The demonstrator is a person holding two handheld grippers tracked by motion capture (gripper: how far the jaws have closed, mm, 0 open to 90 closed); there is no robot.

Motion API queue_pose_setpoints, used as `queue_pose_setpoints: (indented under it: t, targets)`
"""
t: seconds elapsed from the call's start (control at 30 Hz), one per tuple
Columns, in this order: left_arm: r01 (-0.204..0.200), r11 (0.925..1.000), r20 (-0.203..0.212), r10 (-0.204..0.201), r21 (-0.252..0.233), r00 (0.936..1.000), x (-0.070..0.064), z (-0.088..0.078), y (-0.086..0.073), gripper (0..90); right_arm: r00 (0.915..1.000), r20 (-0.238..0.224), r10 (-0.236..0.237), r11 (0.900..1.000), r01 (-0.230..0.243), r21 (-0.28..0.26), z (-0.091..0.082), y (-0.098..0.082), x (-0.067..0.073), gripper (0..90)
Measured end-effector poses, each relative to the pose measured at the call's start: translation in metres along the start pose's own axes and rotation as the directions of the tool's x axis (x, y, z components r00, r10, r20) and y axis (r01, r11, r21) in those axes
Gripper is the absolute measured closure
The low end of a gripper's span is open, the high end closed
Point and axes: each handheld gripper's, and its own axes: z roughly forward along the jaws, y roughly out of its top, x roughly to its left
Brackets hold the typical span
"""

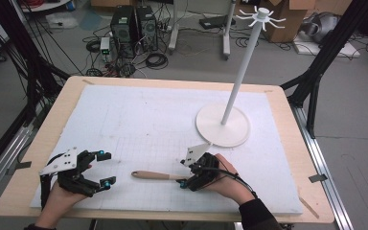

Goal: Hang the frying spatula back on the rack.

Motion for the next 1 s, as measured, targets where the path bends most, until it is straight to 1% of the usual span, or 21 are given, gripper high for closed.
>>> queue_pose_setpoints:
  t: [0.07, 0.1, 0.13, 0.17, 0.2, 0.23, 0.27, 0.37, 0.47, 0.5, 0.63, 0.67, 0.7, 0.73, 0.77, 0.8, 0.87, 0.9, 0.93, 0.97, 1.0]
  targets:
    - [0.001, 1.0, -0.001, -0.001, -0.001, 1.0, 0.0, 0.0, 0.0, 16.1, 1.0, -0.004, -0.006, 1.0, 0.006, 0.007, 0.001, 0.0, 0.0, 38.3]
    - [0.0, 1.0, -0.001, 0.0, -0.001, 1.0, 0.0, 0.0, 0.0, 16.1, 0.9999, -0.013, -0.011, 1.0, 0.011, 0.026, 0.004, 0.001, 0.001, 40.5]
    - [0.003, 1.0, 0.0, -0.003, -0.001, 1.0, 0.0, 0.0, 0.0, 16.3, 0.9996, -0.022, -0.019, 0.998, 0.02, 0.06, 0.007, 0.001, 0.001, 44.7]
    - [0.003, 1.0, 0.0, -0.003, -0.001, 1.0, 0.0, 0.0, 0.0, 16.5, 0.9996, -0.022, -0.019, 0.998, 0.02, 0.06, 0.007, 0.001, 0.001, 44.7]
    - [0.007, 1.0, 0.0, -0.007, 0.003, 1.0, 0.0, 0.0, -0.001, 16.5, 0.9994, -0.022, -0.026, 0.996, 0.028, 0.087, 0.01, 0.002, 0.001, 49.3]
    - [0.007, 1.0, 0.0, -0.007, 0.003, 1.0, 0.0, 0.0, -0.001, 16.5, 0.9994, -0.022, -0.026, 0.996, 0.028, 0.087, 0.01, 0.002, 0.001, 49.3]
    - [0.009, 0.9999, 0.002, -0.009, 0.005, 1.0, 0.0, 0.0, -0.001, 16.6, 0.9995, -0.025, -0.018, 0.993, 0.021, 0.113, 0.011, 0.002, 0.0, 54.6]
    - [0.012, 0.9999, 0.002, -0.012, 0.004, 0.9999, 0.0, 0.0, -0.002, 16.7, 0.9993, -0.032, -0.019, 0.991, 0.023, 0.132, 0.013, 0.003, -0.001, 56.6]
    - [0.012, 0.9999, 0.002, -0.012, 0.006, 0.9999, 0.0, 0.0, -0.002, 16.7, 0.9984, -0.047, -0.032, 0.988, 0.039, 0.148, 0.016, 0.005, -0.002, 59.4]
    - [0.013, 0.9999, 0.003, -0.013, 0.007, 0.9999, 0.001, 0.0, -0.002, 16.8, 0.9984, -0.049, -0.027, 0.984, 0.035, 0.176, 0.018, 0.007, -0.001, 61.6]
    - [0.017, 0.9998, 0.004, -0.017, 0.008, 0.9998, 0.001, 0.001, -0.003, 17.0, 0.9981, -0.058, -0.019, 0.98, 0.03, 0.196, 0.019, 0.01, -0.002, 63.8]
    - [0.016, 0.9998, 0.003, -0.016, 0.013, 0.9999, 0.001, 0.001, -0.003, 17.0, 0.9979, -0.064, -0.013, 0.976, 0.026, 0.218, 0.02, 0.012, -0.002, 64.5]
    - [0.016, 0.9998, 0.003, -0.016, 0.013, 0.9999, 0.001, 0.001, -0.003, 17.1, 0.9979, -0.064, -0.013, 0.976, 0.026, 0.218, 0.02, 0.012, -0.002, 64.5]
    - [0.019, 0.9998, 0.005, -0.019, 0.011, 0.9998, 0.0, 0.002, -0.003, 17.1, 0.9973, -0.068, -0.028, 0.967, 0.044, 0.249, 0.022, 0.017, -0.001, 65.6]
    - [0.019, 0.9998, 0.005, -0.019, 0.011, 0.9998, 0.0, 0.002, -0.003, 17.1, 0.9973, -0.068, -0.028, 0.967, 0.044, 0.249, 0.022, 0.017, -0.001, 65.6]
    - [0.016, 0.9998, 0.007, -0.016, 0.013, 0.9999, 0.0, 0.002, -0.002, 17.1, 0.9974, -0.066, -0.029, 0.963, 0.046, 0.266, 0.022, 0.019, -0.001, 66.2]
    - [0.014, 0.9998, 0.009, -0.014, 0.016, 0.9999, 0.0, 0.003, -0.002, 17.4, 0.9977, -0.067, -0.014, 0.948, 0.035, 0.317, 0.025, 0.026, 0.0, 67.0]
    - [0.014, 0.9998, 0.009, -0.014, 0.016, 0.9999, 0.0, 0.003, -0.002, 17.4, 0.9977, -0.067, -0.014, 0.948, 0.035, 0.317, 0.025, 0.026, 0.0, 67.0]
    - [0.015, 0.9997, 0.012, -0.016, 0.017, 0.9998, -0.001, 0.005, -0.002, 17.5, 0.9978, -0.066, 0.003, 0.943, 0.019, 0.331, 0.026, 0.028, -0.001, 67.4]
    - [0.015, 0.9997, 0.012, -0.016, 0.017, 0.9998, -0.001, 0.005, -0.002, 17.6, 0.9978, -0.066, 0.003, 0.943, 0.019, 0.331, 0.026, 0.028, -0.001, 67.4]
    - [0.013, 0.9997, 0.014, -0.014, 0.021, 0.9998, -0.001, 0.007, -0.002, 17.7, 0.9984, -0.056, 0.007, 0.938, 0.013, 0.348, 0.027, 0.029, 0.0, 68.7]
